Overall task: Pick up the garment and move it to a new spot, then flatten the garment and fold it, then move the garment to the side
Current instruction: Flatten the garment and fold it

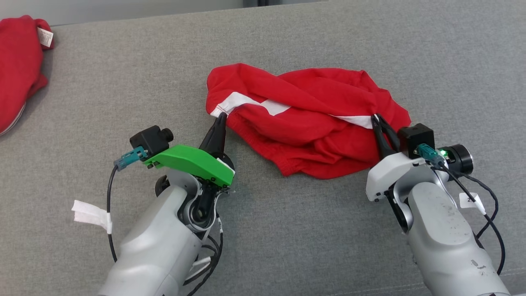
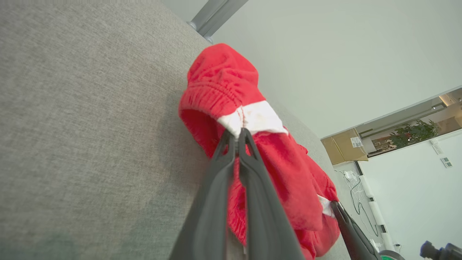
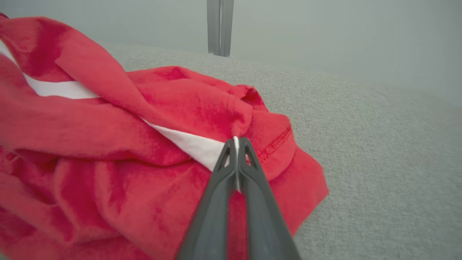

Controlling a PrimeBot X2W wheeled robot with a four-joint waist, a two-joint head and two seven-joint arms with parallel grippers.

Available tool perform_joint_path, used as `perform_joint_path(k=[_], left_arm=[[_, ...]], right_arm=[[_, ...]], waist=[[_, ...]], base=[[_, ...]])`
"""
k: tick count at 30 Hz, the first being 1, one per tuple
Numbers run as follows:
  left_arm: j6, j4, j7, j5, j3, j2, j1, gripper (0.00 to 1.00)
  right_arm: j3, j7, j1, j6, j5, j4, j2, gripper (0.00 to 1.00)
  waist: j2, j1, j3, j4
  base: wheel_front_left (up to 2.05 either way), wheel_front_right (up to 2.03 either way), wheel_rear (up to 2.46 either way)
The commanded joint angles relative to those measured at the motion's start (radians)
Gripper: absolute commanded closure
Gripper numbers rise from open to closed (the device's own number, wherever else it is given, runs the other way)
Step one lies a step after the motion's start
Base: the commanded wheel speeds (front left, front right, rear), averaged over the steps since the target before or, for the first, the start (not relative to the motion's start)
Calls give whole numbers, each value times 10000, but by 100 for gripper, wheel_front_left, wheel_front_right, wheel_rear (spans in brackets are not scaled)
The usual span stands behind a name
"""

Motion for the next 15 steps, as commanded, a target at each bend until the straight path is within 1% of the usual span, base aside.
perform_joint_path(k=[1, 7, 12, 15], left_arm=[[-76, 14, -69, 72, 30, 130, 90, 100], [-119, -427, -145, 665, 48, 558, -73, 100], [-136, -1400, -171, 1208, 28, 1247, -252, 100], [-33, -2403, -146, 1589, 13, 1819, -403, 100]], right_arm=[[19, -33, 92, -3, 157, -126, -29, 100], [-70, -35, 362, -3, 860, -1036, -79, 100], [-5, -33, 707, -3, 1605, -2743, -372, 100], [-54, -35, 976, -3, 1885, -3985, -657, 100]], waist=[[0, -1, -148, -59], [0, -1, -708, -141], [0, -1, -1398, -223], [0, -1, -1890, -292]], base=[[0, 0, 0], [0, 0, 0], [0, 0, 0], [0, 0, 0]])
